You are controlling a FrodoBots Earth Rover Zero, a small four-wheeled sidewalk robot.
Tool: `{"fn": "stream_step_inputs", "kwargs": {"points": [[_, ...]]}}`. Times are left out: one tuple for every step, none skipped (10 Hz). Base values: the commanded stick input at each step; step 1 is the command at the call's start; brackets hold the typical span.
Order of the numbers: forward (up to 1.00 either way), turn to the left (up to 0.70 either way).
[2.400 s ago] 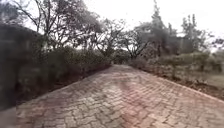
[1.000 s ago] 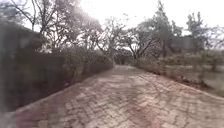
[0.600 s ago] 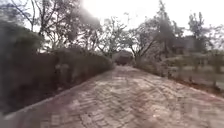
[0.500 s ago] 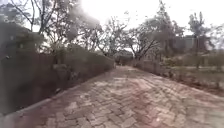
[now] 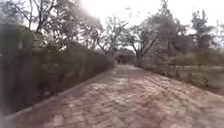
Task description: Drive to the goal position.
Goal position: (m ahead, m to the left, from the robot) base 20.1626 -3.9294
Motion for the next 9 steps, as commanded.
{"fn": "stream_step_inputs", "kwargs": {"points": [[0.85, 0.0], [0.85, 0.0], [0.85, 0.0], [0.85, 0.0], [0.85, 0.0], [0.85, 0.0], [0.85, 0.0], [0.85, 0.0], [0.85, 0.0]]}}
